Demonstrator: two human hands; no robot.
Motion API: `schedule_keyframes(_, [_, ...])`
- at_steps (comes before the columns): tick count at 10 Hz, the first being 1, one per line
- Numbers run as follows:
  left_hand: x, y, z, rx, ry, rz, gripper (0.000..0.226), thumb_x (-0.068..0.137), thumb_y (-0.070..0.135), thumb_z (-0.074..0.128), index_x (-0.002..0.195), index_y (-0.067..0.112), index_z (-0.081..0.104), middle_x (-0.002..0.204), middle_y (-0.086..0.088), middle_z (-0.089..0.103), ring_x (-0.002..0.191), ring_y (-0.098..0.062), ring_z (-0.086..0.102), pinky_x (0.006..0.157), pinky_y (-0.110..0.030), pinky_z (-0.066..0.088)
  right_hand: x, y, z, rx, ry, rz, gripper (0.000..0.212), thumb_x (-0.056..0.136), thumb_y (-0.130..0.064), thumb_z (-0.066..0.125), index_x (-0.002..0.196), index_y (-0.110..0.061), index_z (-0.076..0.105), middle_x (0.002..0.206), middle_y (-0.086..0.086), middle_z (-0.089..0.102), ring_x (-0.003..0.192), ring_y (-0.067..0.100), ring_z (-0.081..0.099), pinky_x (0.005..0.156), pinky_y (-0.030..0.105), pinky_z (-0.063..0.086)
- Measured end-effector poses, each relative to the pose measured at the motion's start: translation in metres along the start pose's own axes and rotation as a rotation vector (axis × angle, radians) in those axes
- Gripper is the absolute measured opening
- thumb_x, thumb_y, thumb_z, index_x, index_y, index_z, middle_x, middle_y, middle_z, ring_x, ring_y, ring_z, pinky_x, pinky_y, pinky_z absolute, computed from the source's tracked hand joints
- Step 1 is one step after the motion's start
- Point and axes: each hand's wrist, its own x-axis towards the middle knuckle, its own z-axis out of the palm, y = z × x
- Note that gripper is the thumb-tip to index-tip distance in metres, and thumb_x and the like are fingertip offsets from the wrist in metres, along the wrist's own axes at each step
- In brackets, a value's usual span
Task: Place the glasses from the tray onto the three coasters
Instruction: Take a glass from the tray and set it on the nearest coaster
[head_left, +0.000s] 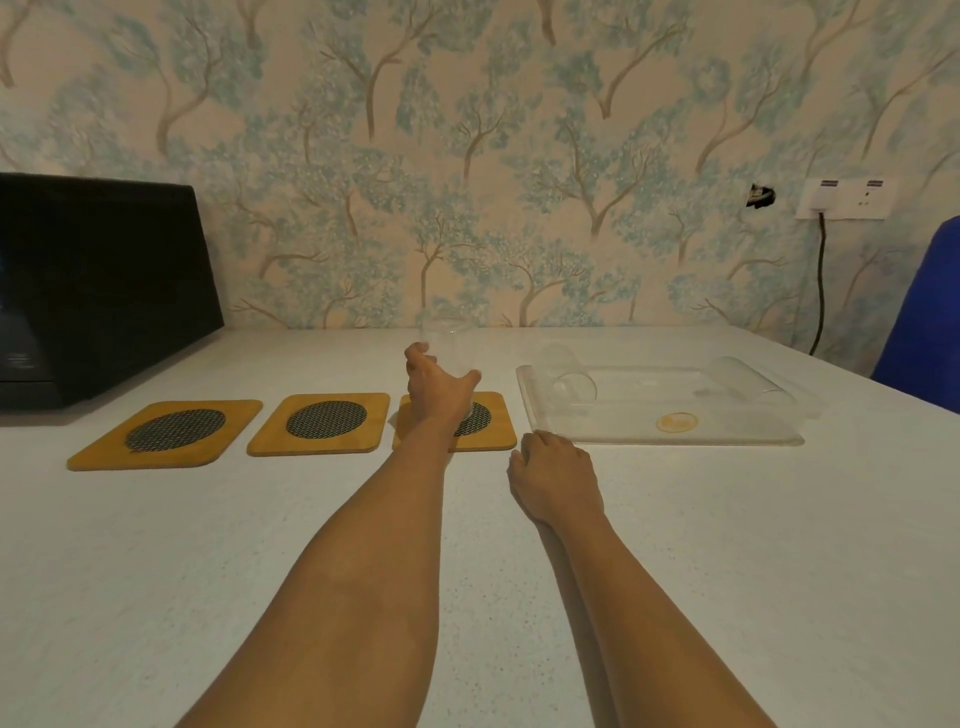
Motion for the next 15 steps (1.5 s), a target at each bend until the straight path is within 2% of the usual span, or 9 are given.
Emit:
schedule_keyframes(5, [0.008, -0.021, 0.009, 0.133, -0.004, -0.003, 0.075, 0.073, 0.035, 0.071, 0.130, 0.015, 0.025, 0.133, -0.007, 0.046, 0.118, -0.030, 0.050, 0.088, -0.045, 0.045, 0.001, -0.001, -0.001, -0.004, -0.028, 0.005, 0.043, 0.101, -0.031, 0.029, 0.130, -0.010, 0.052, 0.137, 0.005, 0.054, 0.126, 0.022, 0.049, 0.109, 0.037, 0.035])
schedule_keyframes(6, [0.008, -0.024, 0.009, 0.130, -0.002, 0.013, 0.081, 0.072, 0.038, 0.072, 0.133, 0.015, 0.023, 0.136, -0.008, 0.043, 0.118, -0.030, 0.049, 0.086, -0.043, 0.045, 0.000, -0.001, -0.001, -0.001, -0.027, 0.008, 0.043, 0.101, -0.032, 0.030, 0.131, -0.010, 0.052, 0.138, 0.005, 0.053, 0.127, 0.022, 0.048, 0.110, 0.037, 0.034])
schedule_keyframes(9, [0.006, -0.033, 0.005, 0.160, 0.005, -0.030, 0.100, 0.062, 0.040, 0.078, 0.137, 0.016, 0.017, 0.142, -0.010, 0.031, 0.125, -0.032, 0.041, 0.095, -0.045, 0.043, 0.000, -0.001, -0.002, 0.001, -0.024, 0.010, 0.043, 0.101, -0.032, 0.030, 0.130, -0.010, 0.051, 0.137, 0.005, 0.054, 0.126, 0.022, 0.049, 0.109, 0.037, 0.034])
schedule_keyframes(12, [0.004, -0.032, 0.001, 0.144, -0.072, -0.045, 0.082, 0.067, 0.029, 0.074, 0.132, 0.014, 0.028, 0.135, -0.008, 0.044, 0.120, -0.029, 0.047, 0.098, -0.044, 0.045, 0.001, -0.001, 0.000, -0.001, -0.007, 0.006, 0.041, 0.100, -0.031, 0.031, 0.127, -0.009, 0.053, 0.134, 0.006, 0.055, 0.123, 0.023, 0.050, 0.106, 0.037, 0.035])
schedule_keyframes(13, [0.003, -0.031, 0.001, 0.150, -0.082, -0.039, 0.082, 0.068, 0.030, 0.074, 0.133, 0.014, 0.027, 0.136, -0.009, 0.043, 0.121, -0.029, 0.047, 0.100, -0.046, 0.044, 0.002, 0.000, 0.000, 0.000, -0.001, 0.003, 0.042, 0.100, -0.031, 0.031, 0.128, -0.009, 0.054, 0.134, 0.006, 0.055, 0.123, 0.023, 0.050, 0.106, 0.037, 0.035])
schedule_keyframes(14, [-0.001, -0.032, 0.000, 0.165, -0.057, -0.009, 0.088, 0.068, 0.035, 0.075, 0.136, 0.013, 0.024, 0.138, -0.011, 0.042, 0.124, -0.031, 0.044, 0.101, -0.046, 0.041, 0.001, 0.000, 0.001, 0.003, 0.002, 0.004, 0.042, 0.100, -0.032, 0.031, 0.128, -0.010, 0.053, 0.134, 0.005, 0.056, 0.123, 0.023, 0.050, 0.107, 0.036, 0.035])
schedule_keyframes(15, [-0.012, -0.034, -0.003, 0.173, 0.020, 0.003, 0.102, 0.068, 0.049, 0.072, 0.143, 0.015, 0.013, 0.145, -0.012, 0.035, 0.133, -0.031, 0.035, 0.105, -0.049, 0.034, 0.001, 0.000, 0.001, 0.014, 0.014, 0.005, 0.040, 0.100, -0.031, 0.032, 0.125, -0.009, 0.054, 0.131, 0.006, 0.057, 0.121, 0.023, 0.051, 0.105, 0.036, 0.036])
